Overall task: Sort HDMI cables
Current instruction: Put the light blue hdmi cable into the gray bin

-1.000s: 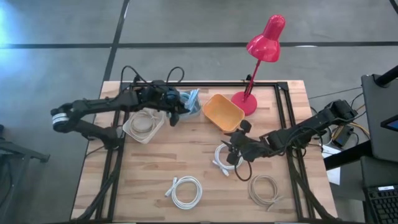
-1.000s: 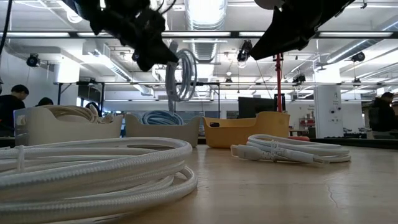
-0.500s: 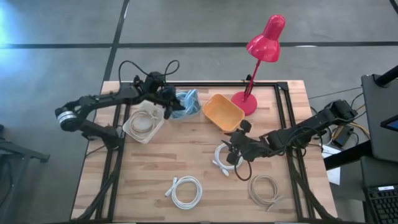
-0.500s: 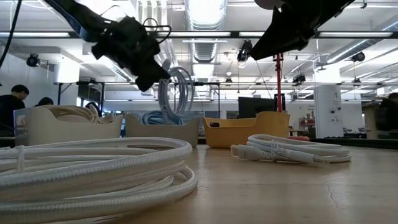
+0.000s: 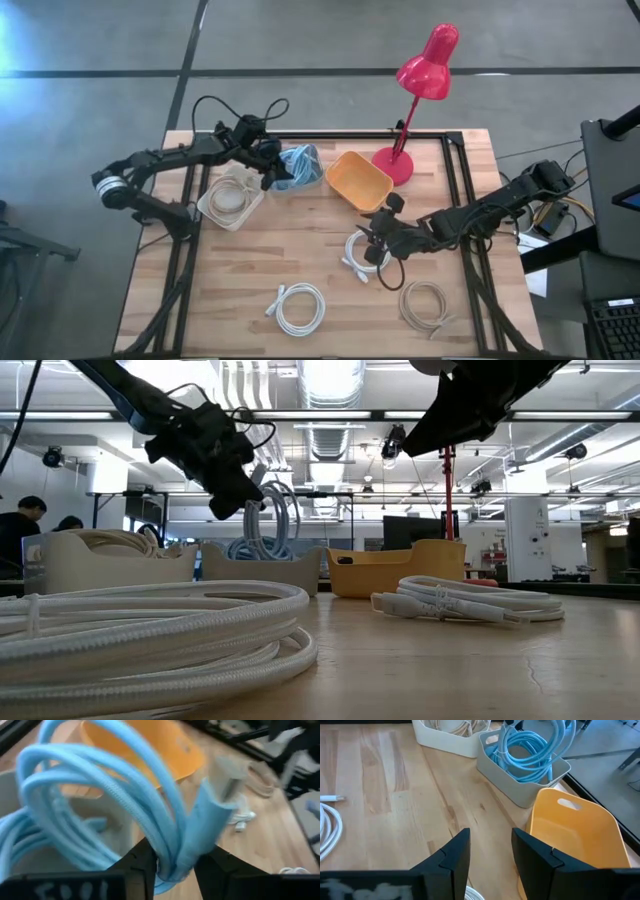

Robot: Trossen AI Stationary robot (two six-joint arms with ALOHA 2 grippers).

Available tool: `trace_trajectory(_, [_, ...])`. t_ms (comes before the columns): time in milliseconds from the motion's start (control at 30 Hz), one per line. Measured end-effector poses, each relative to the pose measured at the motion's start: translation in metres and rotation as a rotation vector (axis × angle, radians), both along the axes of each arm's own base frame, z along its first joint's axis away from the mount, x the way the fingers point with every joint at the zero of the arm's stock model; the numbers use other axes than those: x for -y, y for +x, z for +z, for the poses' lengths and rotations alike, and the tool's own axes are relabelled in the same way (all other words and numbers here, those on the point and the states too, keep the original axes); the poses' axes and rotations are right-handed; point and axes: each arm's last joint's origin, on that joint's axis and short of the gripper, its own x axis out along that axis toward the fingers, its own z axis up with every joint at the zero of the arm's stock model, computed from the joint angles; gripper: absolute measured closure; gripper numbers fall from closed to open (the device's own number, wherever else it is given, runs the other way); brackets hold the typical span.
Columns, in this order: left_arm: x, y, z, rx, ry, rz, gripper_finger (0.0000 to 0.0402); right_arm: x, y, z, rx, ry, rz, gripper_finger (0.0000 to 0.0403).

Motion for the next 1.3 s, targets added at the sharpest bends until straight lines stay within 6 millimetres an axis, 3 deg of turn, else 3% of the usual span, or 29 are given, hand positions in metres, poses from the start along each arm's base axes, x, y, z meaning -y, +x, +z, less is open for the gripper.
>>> trace_trajectory(200, [0.002,0.001,0.003,0.056,0.016,-0.088,0.0266,0.000,0.000,0.000,0.002,0.001,0.001,0.0270])
trace_trajectory(533, [0.000,-0.008,-0.009,-0.172,0.039,0.129,0.0270,0.000,0.000,0.000,0.005,0.002,0.001,0.0268])
trace_trajectory(767, [-0.006,-0.011,-0.011,-0.276,0.152,0.306,0.0270,0.000,0.000,0.000,0.006,0.002,0.000,0.0275])
trace_trajectory(1133, [-0.001,-0.016,-0.017,-0.366,0.162,0.242,0.0269,0.000,0.000,0.000,0.005,0.000,0.001,0.0259])
trace_trajectory(1300, [-0.001,-0.017,-0.017,-0.372,0.169,0.244,0.0250,-0.001,0.001,0.000,-0.003,0.019,0.023,0.0244])
